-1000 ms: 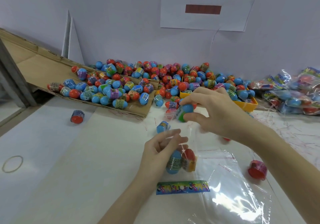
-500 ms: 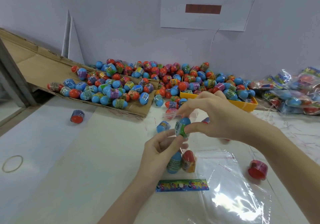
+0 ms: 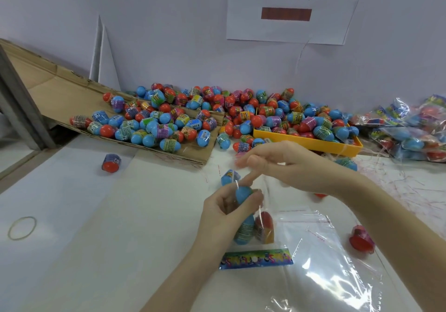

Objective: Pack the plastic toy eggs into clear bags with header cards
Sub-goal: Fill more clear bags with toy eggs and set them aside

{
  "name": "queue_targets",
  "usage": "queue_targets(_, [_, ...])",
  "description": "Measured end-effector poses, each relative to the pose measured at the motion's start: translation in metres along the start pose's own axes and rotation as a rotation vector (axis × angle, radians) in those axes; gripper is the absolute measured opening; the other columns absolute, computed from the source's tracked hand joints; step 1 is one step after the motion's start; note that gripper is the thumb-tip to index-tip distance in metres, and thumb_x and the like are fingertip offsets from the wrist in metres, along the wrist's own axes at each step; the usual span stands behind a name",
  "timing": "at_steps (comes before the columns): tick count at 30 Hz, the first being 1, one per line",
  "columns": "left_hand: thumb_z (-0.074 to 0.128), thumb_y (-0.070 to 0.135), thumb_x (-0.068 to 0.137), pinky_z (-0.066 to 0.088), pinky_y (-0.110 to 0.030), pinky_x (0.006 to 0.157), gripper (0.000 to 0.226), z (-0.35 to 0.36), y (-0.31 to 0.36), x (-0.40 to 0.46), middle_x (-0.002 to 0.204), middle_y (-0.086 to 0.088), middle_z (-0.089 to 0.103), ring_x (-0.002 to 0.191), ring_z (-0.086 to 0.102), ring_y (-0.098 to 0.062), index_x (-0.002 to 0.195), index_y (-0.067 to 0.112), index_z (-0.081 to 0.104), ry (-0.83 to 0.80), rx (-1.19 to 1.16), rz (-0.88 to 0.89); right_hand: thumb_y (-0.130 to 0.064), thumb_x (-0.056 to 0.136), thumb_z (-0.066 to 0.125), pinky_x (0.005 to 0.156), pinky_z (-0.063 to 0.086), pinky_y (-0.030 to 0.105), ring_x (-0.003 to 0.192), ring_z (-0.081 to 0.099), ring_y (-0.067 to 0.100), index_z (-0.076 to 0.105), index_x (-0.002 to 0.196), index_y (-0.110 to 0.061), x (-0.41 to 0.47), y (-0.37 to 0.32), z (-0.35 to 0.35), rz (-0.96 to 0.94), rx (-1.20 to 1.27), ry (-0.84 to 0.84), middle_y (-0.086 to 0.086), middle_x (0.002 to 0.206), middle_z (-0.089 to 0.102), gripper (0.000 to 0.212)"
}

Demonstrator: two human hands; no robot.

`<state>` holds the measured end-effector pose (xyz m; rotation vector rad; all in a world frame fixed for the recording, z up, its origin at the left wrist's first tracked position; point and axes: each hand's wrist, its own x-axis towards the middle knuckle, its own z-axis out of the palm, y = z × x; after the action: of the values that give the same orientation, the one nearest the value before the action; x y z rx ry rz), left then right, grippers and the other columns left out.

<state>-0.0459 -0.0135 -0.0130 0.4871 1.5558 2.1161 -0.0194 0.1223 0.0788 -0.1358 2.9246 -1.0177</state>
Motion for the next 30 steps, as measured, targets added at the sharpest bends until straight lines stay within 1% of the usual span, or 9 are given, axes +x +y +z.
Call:
queue_targets(3, [0.074,0.022,0.066,0.054,-0.017,0.058,0.017,-0.002,-0.002,0.003,0.077,0.001,0.074,0.071,0.071,-0.009,0.082,0.025,0.07,0.047,-0.025,-0.041,-0.026,0.091,0.049,0.074,0.052,0.014,0.079,0.062,-0.006,0.062,0.086,-0.031,0.013,0.017,0.0,-0.016,0.352,0.467,-0.02,0.078,0.068,0.015])
queue_targets(5, [0.073,0.017,0.073,0.054,-0.019,0.058,0.012,-0.002,-0.004,0.004,0.078,0.003,0.074,0.072,0.071,-0.01,0.079,0.027,0.07,0.067,0.0,-0.062,-0.02,0.091,0.053,0.067,0.049,0.011,0.075,0.059,-0.006,0.061,0.085,-0.028,0.025,0.031,0.004,0.084,0.406,0.603,-0.018,0.078,0.065,0.013])
queue_targets(8, [0.076,0.022,0.066,0.056,-0.028,0.064,0.012,-0.004,-0.006,0.003,0.08,0.003,0.072,0.073,0.07,-0.014,0.073,0.03,0.071,0.082,0.037,-0.059,-0.01,0.084,0.06,0.058,0.043,0.006,0.086,0.055,0.003,0.063,0.105,-0.019,0.037,0.049,0.018,0.171,0.163,0.295,-0.01,0.094,0.058,0.023])
queue_targets(11, [0.074,0.012,0.071,0.057,-0.028,0.067,0.018,-0.005,-0.007,0.003,0.08,0.004,0.07,0.072,0.07,-0.013,0.079,0.027,0.069,0.085,0.079,-0.027,-0.012,0.079,0.07,0.082,0.043,0.018,0.106,0.051,0.018,0.061,0.113,-0.007,0.044,0.056,0.032,0.075,-0.143,0.089,0.003,0.115,0.057,0.035])
queue_targets(14, [0.071,0.01,0.073,0.054,-0.021,0.06,0.022,-0.005,-0.006,0.003,0.076,0.009,0.069,0.07,0.069,-0.009,0.084,0.029,0.067,0.086,0.088,-0.015,-0.014,0.08,0.069,0.09,0.039,0.033,0.096,0.044,0.013,0.061,0.115,-0.013,0.047,0.054,0.042,0.04,-0.225,0.048,-0.003,0.104,0.052,0.036])
queue_targets(18, [0.075,0.024,0.065,0.054,-0.018,0.058,0.027,-0.004,-0.003,0.002,0.077,0.01,0.071,0.07,0.069,-0.008,0.09,0.027,0.064,0.053,0.057,0.003,-0.031,0.081,0.067,0.088,0.04,0.033,0.087,0.047,0.01,0.06,0.106,-0.019,0.044,0.056,0.041,0.041,-0.468,0.196,-0.005,0.097,0.059,0.028])
queue_targets(21, [0.072,0.038,0.053,0.055,-0.018,0.06,0.044,-0.003,-0.002,0.002,0.08,0.013,0.071,0.073,0.069,-0.005,0.095,0.027,0.063,0.057,0.052,-0.002,-0.023,0.078,0.071,0.078,0.05,0.025,0.077,0.054,0.004,0.057,0.103,-0.019,0.032,0.052,0.028,0.105,-0.124,0.496,-0.008,0.094,0.063,0.029])
queue_targets(24, [0.075,0.024,0.067,0.052,-0.014,0.058,0.031,-0.003,-0.004,0.003,0.079,0.021,0.069,0.072,0.066,0.001,0.095,0.029,0.062,0.076,0.094,0.032,-0.018,0.077,0.072,0.066,0.052,0.016,0.079,0.061,0.004,0.056,0.089,-0.028,0.014,0.033,0.008,0.038,0.311,0.731,-0.014,0.085,0.063,0.023])
queue_targets(30, [0.076,0.016,0.071,0.049,-0.01,0.058,0.025,-0.003,-0.008,0.002,0.076,0.013,0.067,0.069,0.064,0.002,0.087,0.03,0.064,0.135,0.142,0.1,-0.023,0.078,0.069,0.065,0.043,0.004,0.081,0.054,-0.007,0.058,0.088,-0.042,-0.008,-0.017,0.0,-0.148,0.238,0.442,-0.024,0.079,0.061,0.024])
